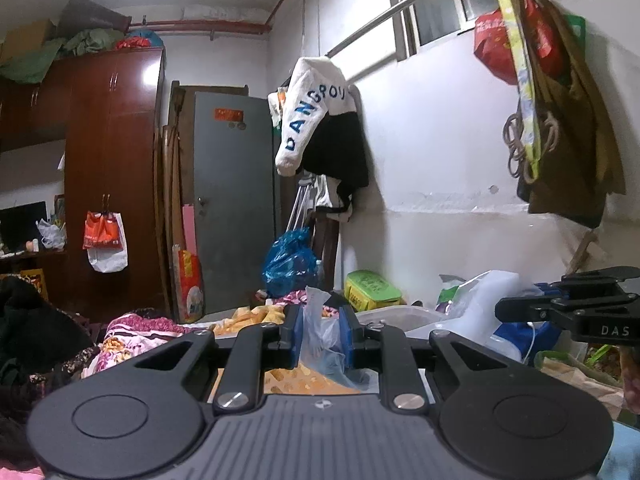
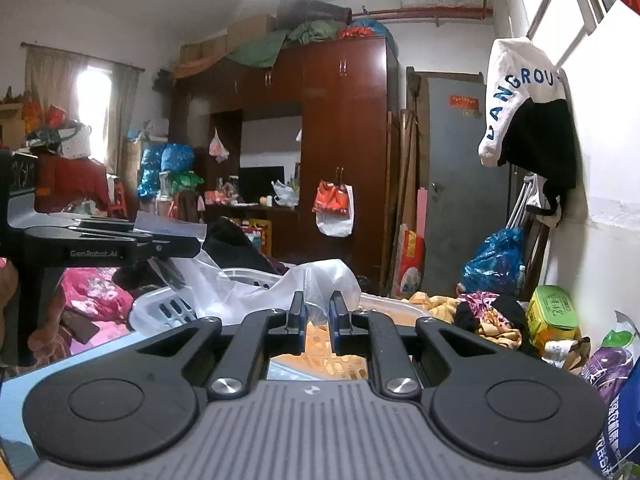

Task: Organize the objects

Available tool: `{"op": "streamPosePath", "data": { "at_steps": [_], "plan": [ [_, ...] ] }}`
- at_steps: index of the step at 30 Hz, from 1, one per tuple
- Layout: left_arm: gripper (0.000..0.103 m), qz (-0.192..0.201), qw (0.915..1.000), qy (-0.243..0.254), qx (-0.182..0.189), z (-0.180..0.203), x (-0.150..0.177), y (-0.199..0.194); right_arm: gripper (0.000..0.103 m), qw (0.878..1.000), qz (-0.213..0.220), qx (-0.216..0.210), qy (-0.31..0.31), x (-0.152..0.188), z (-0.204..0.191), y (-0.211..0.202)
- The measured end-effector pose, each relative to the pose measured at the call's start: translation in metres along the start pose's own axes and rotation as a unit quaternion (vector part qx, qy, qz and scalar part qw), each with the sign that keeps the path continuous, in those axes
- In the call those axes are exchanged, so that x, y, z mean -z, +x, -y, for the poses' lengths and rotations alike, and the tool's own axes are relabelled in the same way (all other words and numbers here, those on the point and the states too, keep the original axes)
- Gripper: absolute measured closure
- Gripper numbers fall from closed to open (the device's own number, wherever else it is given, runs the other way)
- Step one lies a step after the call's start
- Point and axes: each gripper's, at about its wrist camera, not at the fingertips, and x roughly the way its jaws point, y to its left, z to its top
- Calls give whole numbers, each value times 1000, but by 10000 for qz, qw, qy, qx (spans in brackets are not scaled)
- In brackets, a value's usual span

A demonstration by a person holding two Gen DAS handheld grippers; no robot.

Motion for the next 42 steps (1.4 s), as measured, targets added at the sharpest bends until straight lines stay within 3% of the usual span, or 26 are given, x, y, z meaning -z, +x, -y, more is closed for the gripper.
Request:
{"op": "streamPosePath", "data": {
  "at_steps": [16, 18, 20, 22, 25, 30, 36, 42],
  "plan": [
    [80, -498, 9984, -62, -246, -10, 2, 50, 89, 9990, -376, 40, 237, -5, 19, 28],
    [77, -475, 9984, -93, -302, -11, 4, 52, 79, 9989, -390, 104, 243, -5, 21, 30],
    [60, -428, 9980, -115, -449, -12, 6, 53, 33, 9990, -327, 204, 232, -7, 22, 30],
    [15, -356, 9977, -107, -569, -12, 6, 50, 13, 9988, -212, 272, 334, -6, 24, 25],
    [11, -180, 9986, -77, -496, -8, 4, 33, 0, 9982, -127, 365, 448, -6, 22, 11],
    [11, -21, 9997, -43, -227, 15, 15, -27, 0, 9980, 27, 507, 364, 16, 4, -44],
    [11, -80, 9997, -71, 235, 58, 75, -105, 0, 9988, 147, 188, 418, 71, -25, -112],
    [11, 68, 9985, -22, 544, 87, 119, -152, 0, 9980, -23, -20, 637, 110, -34, -133]
  ]
}}
